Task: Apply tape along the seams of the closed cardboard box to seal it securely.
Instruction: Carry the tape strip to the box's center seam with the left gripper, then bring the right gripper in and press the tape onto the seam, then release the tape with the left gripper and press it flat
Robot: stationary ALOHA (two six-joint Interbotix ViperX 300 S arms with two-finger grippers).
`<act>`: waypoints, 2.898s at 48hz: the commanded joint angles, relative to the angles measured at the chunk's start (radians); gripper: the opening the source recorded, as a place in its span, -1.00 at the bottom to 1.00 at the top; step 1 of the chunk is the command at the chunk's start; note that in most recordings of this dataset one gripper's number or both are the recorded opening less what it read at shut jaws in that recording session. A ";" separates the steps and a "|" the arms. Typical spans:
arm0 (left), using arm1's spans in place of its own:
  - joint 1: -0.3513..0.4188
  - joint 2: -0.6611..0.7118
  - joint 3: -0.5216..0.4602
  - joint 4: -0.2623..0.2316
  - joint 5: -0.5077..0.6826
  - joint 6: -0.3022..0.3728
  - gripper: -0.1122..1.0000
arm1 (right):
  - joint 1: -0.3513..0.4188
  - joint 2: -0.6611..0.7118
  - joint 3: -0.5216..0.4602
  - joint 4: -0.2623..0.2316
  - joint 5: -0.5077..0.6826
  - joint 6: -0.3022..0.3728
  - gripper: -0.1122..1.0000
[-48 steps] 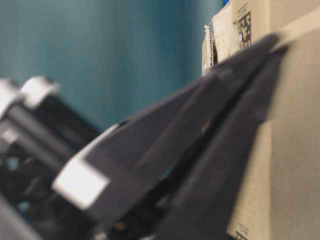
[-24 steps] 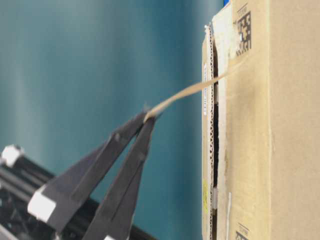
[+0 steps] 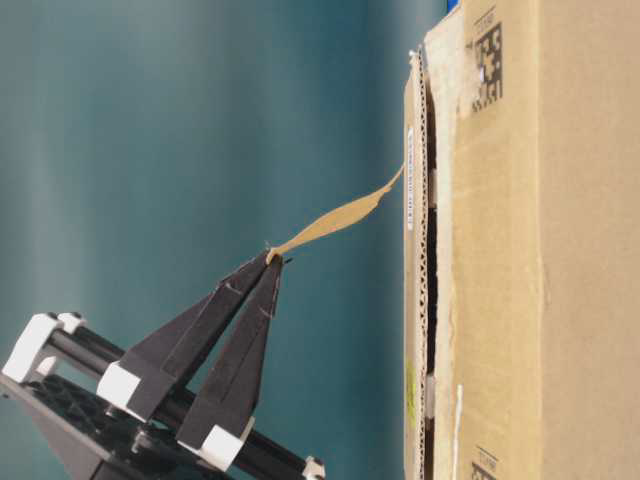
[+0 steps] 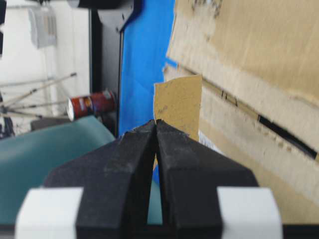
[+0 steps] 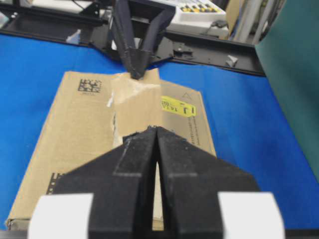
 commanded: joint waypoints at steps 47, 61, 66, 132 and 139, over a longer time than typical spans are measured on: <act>0.014 0.014 0.057 0.000 0.101 0.002 -0.80 | -0.018 0.471 -0.270 0.032 -0.140 0.087 -0.77; 0.014 0.014 0.057 0.000 0.101 0.000 -0.80 | -0.017 0.612 -0.387 0.025 -0.084 0.091 0.10; 0.014 0.014 0.057 0.000 0.101 0.000 -0.80 | -0.017 0.647 -0.417 0.020 -0.052 0.087 0.17; 0.014 0.041 0.018 -0.002 0.160 -0.005 -0.58 | 0.005 0.853 -0.469 0.028 0.067 0.103 -0.01; 0.015 0.051 0.002 -0.002 0.166 -0.006 0.09 | 0.005 0.853 -0.469 0.031 0.067 0.104 -0.01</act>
